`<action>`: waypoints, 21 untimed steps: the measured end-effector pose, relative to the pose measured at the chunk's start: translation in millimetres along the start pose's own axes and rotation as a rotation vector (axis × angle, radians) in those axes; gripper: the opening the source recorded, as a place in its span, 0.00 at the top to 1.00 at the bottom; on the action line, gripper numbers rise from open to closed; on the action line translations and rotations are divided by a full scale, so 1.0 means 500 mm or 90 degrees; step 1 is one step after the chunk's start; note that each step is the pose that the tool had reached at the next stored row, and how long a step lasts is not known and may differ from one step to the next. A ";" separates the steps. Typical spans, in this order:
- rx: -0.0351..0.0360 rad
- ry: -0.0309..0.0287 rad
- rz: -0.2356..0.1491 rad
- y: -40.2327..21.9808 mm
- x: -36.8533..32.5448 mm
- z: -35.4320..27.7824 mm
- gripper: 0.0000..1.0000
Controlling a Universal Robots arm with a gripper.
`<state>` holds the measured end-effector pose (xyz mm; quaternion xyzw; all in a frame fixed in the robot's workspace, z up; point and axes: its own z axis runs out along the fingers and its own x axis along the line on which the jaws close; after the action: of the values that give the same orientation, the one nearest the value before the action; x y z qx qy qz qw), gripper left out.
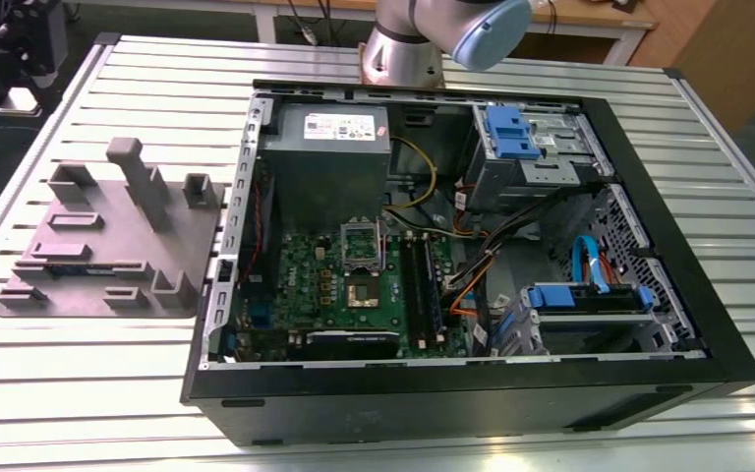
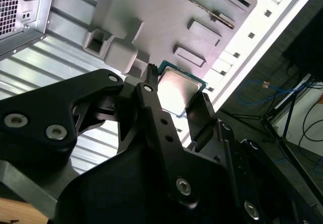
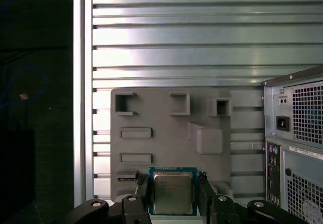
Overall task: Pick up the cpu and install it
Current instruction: 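Pick up the cpu and move it towards the insertion slot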
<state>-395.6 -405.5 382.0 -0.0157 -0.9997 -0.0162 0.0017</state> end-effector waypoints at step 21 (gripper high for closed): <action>0.0000 0.0000 0.000 0.000 -0.009 0.000 0.53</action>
<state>-391.0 -405.5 382.0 -0.0157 -0.9997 -0.0162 0.0017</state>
